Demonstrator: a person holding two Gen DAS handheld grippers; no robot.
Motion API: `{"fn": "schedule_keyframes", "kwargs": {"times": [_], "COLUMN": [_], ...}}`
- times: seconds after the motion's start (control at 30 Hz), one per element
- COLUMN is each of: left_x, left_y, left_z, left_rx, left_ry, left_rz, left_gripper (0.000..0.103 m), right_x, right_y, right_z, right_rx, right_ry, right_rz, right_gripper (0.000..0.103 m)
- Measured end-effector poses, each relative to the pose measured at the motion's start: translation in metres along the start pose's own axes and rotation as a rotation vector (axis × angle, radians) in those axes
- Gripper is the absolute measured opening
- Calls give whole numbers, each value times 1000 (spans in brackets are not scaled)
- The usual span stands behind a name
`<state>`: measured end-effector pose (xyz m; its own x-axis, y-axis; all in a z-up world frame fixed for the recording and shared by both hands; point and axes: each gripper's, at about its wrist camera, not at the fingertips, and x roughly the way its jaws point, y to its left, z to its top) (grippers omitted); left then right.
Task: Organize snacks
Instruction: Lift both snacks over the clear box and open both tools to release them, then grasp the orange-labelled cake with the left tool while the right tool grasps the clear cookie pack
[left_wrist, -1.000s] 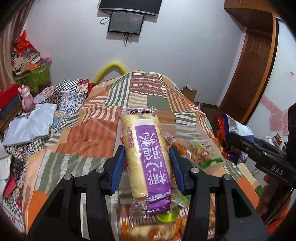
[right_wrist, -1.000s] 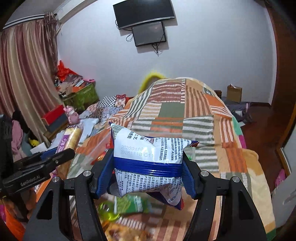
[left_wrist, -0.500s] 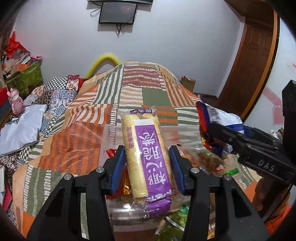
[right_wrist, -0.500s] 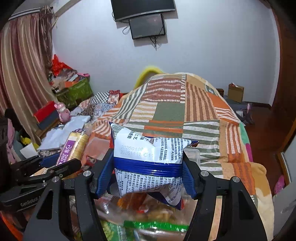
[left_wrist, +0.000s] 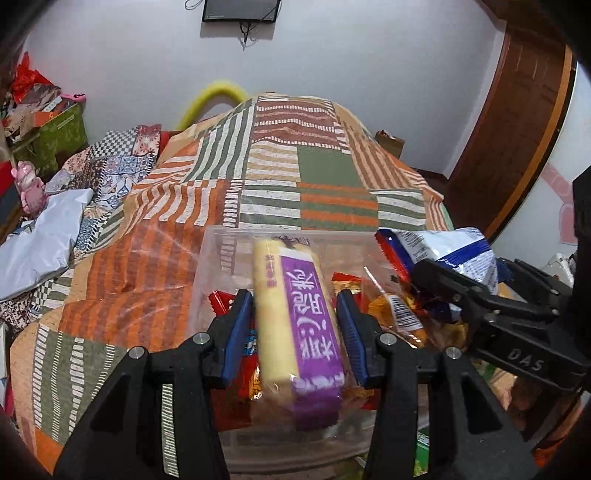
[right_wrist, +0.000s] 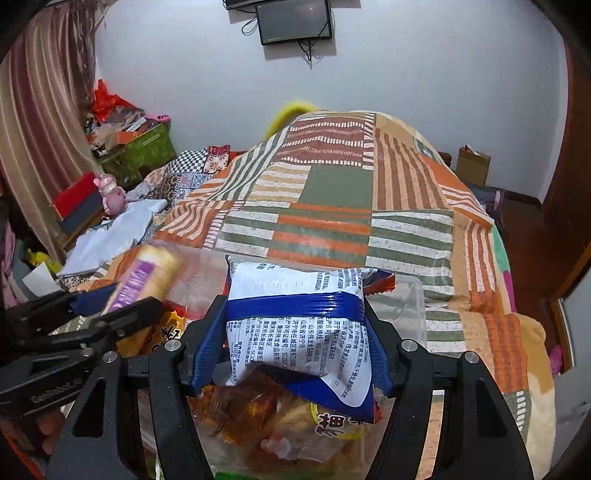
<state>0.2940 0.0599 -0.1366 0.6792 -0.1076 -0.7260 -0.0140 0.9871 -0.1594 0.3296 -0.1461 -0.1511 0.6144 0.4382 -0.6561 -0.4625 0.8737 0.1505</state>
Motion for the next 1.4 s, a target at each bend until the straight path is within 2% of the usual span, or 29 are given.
{"fn": "schedule_keyframes", "kwargs": {"times": [0.3,0.37,0.43,0.6,0.77,0.87,0.93,1.07,1.23,1.4], "left_x": [-12,-20,-27,-51,-79,-95,-103,-116,-122,-121], "left_y": [1,1,0,-6,-12,-15,-17,-17,-9,0], "left_z": [4,4,3,-2,-10,-19,-28,-50,-77,-101], "left_rx": [-19,-22,-22,0,22,43,59,68,37,-3], "left_ry": [-4,-10,-16,-38,-71,-83,-84,-60,-18,38], "left_rz": [-6,-9,-12,-6,9,26,41,48,47,42], "left_gripper": [46,47,47,47,59,67,69,76,77,77], "right_x": [-6,-14,-20,-42,-66,-78,-86,-97,-99,-90], "right_y": [-1,0,-1,0,6,10,13,22,30,36], "right_z": [1,1,0,-2,-9,-16,-22,-38,-63,-92], "right_rx": [6,2,2,6,0,2,1,-12,-21,-23], "right_ry": [3,-12,-24,-51,-72,-79,-84,-67,-17,72], "right_rz": [-12,-27,-31,-5,14,35,44,60,88,112], "right_gripper": [69,71,78,79,79,84,85,85,85,85]}}
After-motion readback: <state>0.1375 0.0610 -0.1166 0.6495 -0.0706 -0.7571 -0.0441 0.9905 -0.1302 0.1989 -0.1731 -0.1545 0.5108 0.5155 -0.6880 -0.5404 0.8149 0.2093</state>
